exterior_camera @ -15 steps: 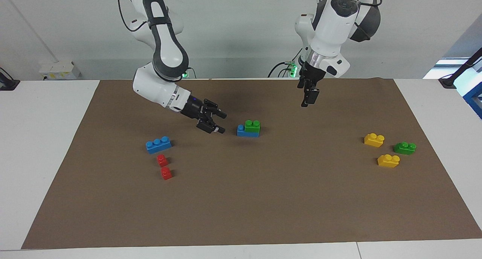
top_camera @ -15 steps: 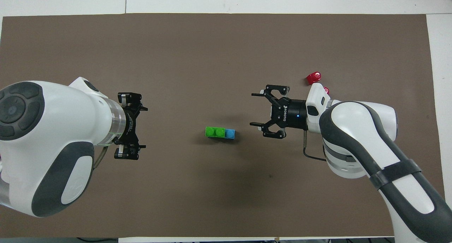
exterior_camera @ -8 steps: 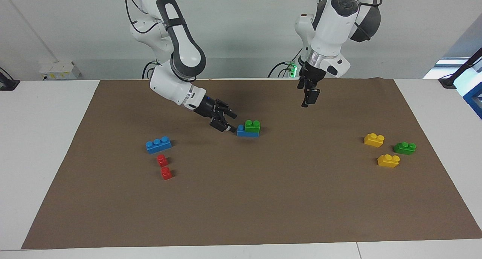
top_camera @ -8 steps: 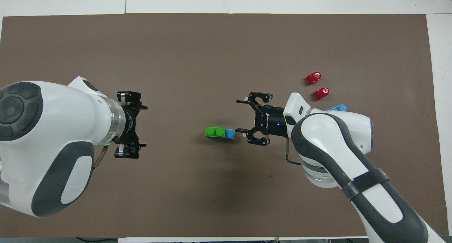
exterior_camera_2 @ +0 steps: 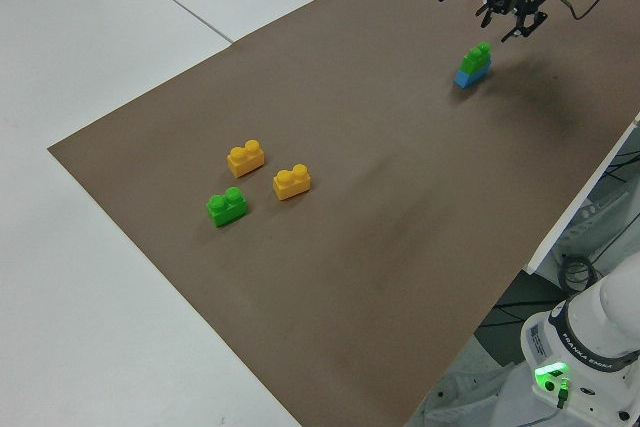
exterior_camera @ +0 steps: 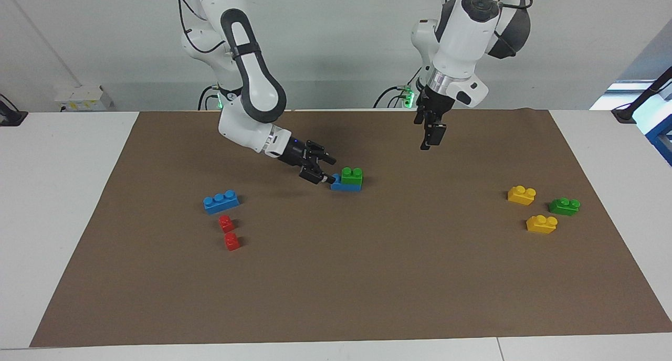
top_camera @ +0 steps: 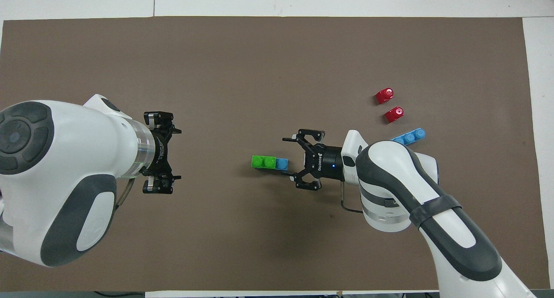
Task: Remove green block with left arm and hold with right
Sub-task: 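Close the right gripper on the blue end while the left gripper advances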
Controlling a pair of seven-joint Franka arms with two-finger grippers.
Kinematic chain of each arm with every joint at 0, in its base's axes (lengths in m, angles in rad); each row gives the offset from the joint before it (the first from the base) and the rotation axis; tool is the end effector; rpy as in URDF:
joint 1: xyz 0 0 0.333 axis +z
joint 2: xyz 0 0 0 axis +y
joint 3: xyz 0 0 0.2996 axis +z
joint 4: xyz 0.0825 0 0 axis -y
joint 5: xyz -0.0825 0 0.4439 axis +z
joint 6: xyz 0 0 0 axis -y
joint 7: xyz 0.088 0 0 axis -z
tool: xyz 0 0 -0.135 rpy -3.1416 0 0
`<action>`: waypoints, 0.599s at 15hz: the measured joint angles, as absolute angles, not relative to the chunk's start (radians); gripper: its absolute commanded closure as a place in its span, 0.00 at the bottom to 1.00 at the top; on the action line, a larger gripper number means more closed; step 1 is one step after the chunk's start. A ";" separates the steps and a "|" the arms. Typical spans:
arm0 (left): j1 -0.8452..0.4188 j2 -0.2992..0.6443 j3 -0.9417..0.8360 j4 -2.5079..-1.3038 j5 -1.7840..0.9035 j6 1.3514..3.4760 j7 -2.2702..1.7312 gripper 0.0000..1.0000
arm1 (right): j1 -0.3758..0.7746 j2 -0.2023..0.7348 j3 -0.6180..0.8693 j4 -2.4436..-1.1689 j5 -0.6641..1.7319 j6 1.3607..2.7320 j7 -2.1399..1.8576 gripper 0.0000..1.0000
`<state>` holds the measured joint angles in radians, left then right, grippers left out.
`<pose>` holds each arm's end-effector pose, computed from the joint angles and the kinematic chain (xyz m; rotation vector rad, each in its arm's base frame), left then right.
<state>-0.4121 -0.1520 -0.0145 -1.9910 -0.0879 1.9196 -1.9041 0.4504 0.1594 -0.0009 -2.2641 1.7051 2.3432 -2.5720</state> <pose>0.5287 -0.2499 0.4764 2.2160 2.0733 -0.0656 0.5164 0.2879 0.2204 -1.5725 -1.6757 -1.1800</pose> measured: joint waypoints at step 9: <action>-0.427 -0.152 -0.017 -1.995 -0.088 1.936 -1.935 0.00 | 0.450 0.154 -0.003 -2.307 1.719 2.262 -2.626 0.12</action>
<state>-0.4275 -0.1520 -0.0170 -1.9954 -0.0879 1.9358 -1.9351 0.4505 0.1543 -0.0028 -2.3070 1.7187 2.2621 -2.6258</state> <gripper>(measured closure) 0.000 0.097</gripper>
